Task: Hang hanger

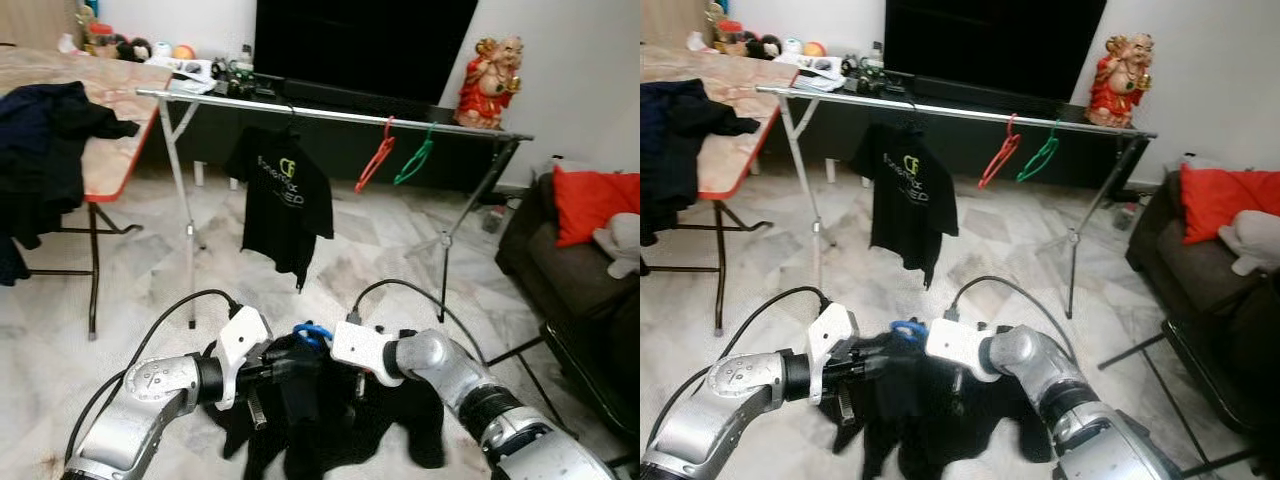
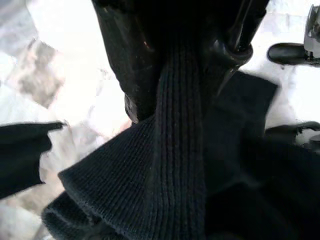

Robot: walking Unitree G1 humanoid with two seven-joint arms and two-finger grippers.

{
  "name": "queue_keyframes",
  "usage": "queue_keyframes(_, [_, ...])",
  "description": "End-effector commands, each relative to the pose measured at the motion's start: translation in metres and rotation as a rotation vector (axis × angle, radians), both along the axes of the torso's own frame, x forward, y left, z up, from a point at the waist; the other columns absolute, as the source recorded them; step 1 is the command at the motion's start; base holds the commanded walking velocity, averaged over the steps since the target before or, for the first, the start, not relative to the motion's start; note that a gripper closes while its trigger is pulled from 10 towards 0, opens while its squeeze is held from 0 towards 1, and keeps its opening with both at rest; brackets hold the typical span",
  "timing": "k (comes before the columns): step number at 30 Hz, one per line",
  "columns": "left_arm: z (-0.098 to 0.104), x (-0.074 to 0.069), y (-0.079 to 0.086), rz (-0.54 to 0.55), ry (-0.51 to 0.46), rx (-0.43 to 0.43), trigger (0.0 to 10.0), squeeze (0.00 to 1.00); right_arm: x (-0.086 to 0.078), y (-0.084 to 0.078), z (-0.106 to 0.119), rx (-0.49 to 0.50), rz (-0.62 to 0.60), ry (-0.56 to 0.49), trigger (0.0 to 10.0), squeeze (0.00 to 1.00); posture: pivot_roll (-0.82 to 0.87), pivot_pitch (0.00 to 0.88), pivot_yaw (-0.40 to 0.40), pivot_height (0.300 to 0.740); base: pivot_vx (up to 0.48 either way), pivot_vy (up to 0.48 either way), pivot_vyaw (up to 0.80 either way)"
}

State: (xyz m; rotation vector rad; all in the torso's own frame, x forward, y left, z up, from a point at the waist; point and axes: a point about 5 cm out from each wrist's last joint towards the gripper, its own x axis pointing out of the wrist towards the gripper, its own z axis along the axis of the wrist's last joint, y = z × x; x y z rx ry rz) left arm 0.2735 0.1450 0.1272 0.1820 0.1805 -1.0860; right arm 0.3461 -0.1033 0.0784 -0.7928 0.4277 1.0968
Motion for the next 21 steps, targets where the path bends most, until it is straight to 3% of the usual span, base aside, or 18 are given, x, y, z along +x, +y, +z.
queue_keyframes(1, [0.01, 0.001, -0.009, -0.032, -0.032, -0.03, 0.0, 0.0, 0.003, -0.003, 0.003, 0.008, -0.027, -0.011, 0.0, 0.0, 0.23, 0.0, -0.191, 0.74, 0.0, 0.0, 0.0])
queue_keyframes(4, [0.013, -0.003, -0.011, -0.055, -0.019, -0.028, 0.0, 0.0, 0.003, 0.003, 0.002, 0.019, -0.043, -0.017, 0.0, 0.0, 0.23, 0.0, -0.189, 0.74, 0.0, 0.0, 0.0])
queue_keyframes(5, [0.008, -0.009, -0.01, -0.084, 0.006, 0.011, 0.0, 0.0, 0.004, 0.006, 0.003, 0.039, -0.067, -0.029, 0.0, 0.0, 0.24, 0.0, -0.188, 0.74, 0.0, 0.0, 0.0])
queue_keyframes(6, [-0.002, -0.019, -0.007, -0.122, 0.06, 0.088, 0.9, 0.0, 0.007, 0.01, 0.005, 0.067, -0.106, -0.047, 0.0, 0.0, 0.24, 0.0, -0.189, 0.74, 0.0, 0.0, 0.0])
queue_keyframes(7, [-0.006, -0.024, -0.006, -0.138, 0.076, 0.119, 4.4, 0.01, 0.008, 0.012, 0.007, 0.085, -0.122, -0.047, 0.0, 0.0, 0.24, 0.0, -0.189, 0.74, 0.0, 0.0, 0.0])
queue_keyframes(8, [-0.009, -0.028, -0.007, -0.151, 0.09, 0.124, 5.8, 0.58, 0.009, 0.013, 0.008, 0.104, -0.139, -0.048, 0.0, 0.0, 0.24, 0.0, -0.19, 0.74, 0.0, 0.0, 0.0])
queue_keyframes(9, [-0.008, -0.029, -0.008, -0.157, 0.095, 0.113, 5.9, 0.8, 0.01, 0.014, 0.008, 0.11, -0.151, -0.054, 0.0, 0.0, 0.24, 0.0, -0.19, 0.74, 0.0, 0.0, 0.0])
queue_keyframes(10, [-0.007, -0.029, -0.009, -0.16, 0.097, 0.103, 5.9, 0.8, 0.01, 0.014, 0.009, 0.112, -0.158, -0.058, 0.0, 0.0, 0.24, 0.0, -0.19, 0.74, 0.0, 0.0, 0.0])
queue_keyframes(11, [-0.006, -0.031, -0.011, -0.172, 0.098, 0.093, 6.6, 1.0, 0.01, 0.015, 0.009, 0.113, -0.167, -0.066, 0.0, 0.0, 0.24, 0.0, -0.192, 0.74, 0.0, 0.0, 0.0])
queue_keyframes(12, [-0.006, -0.033, -0.014, -0.192, 0.101, 0.092, 8.8, 1.0, 0.011, 0.016, 0.009, 0.124, -0.184, -0.066, 0.0, 0.0, 0.25, 0.0, -0.191, 0.74, 0.0, 0.0, 0.0])
queue_keyframes(14, [-0.007, -0.035, -0.018, -0.214, 0.104, 0.094, 9.0, 1.0, 0.011, 0.018, 0.008, 0.14, -0.204, -0.063, 0.0, 0.0, 0.25, 0.0, -0.19, 0.74, 0.0, 0.0, 0.0])
queue_keyframes(15, [-0.008, -0.035, -0.021, -0.22, 0.106, 0.099, 10.0, 1.0, 0.011, 0.021, 0.009, 0.164, -0.213, -0.06, 0.0, 0.0, 0.25, 0.0, -0.19, 0.74, 0.0, 0.0, 0.0])
queue_keyframes(21, [-0.007, -0.04, -0.023, -0.24, 0.12, 0.103, 10.0, 1.0, 0.013, 0.023, 0.011, 0.206, -0.264, -0.076, 0.0, 0.0, 0.25, 0.0, -0.187, 0.74, 0.0, 0.0, 0.0])
